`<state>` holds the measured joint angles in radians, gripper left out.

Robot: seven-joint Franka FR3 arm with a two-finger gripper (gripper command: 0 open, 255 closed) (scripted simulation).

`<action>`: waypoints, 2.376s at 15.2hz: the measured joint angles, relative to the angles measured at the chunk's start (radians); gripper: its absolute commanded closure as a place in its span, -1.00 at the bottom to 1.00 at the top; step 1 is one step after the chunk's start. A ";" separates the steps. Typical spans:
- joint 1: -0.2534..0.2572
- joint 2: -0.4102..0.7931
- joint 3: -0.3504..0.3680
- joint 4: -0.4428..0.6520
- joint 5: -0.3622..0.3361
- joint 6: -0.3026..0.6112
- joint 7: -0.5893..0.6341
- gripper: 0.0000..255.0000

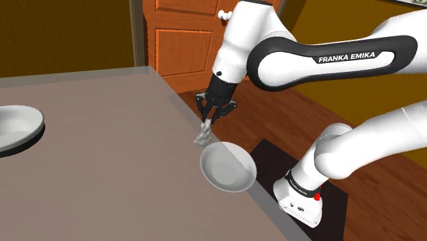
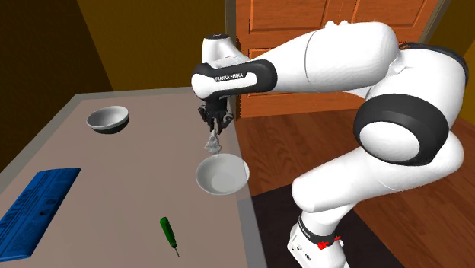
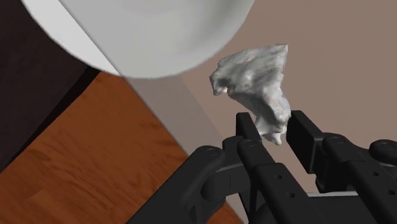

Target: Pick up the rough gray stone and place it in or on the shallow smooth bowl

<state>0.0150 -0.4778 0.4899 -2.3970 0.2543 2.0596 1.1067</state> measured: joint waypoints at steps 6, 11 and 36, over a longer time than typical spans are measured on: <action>0.104 -0.256 -0.023 -0.156 0.081 -0.105 0.019 1.00; 0.127 -0.243 -0.074 -0.188 0.076 -0.079 -0.092 -1.00; 0.227 0.386 -0.321 0.009 0.027 0.149 -1.140 -1.00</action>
<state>0.2423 -0.0920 0.1693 -2.3882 0.2815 2.2087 -0.0333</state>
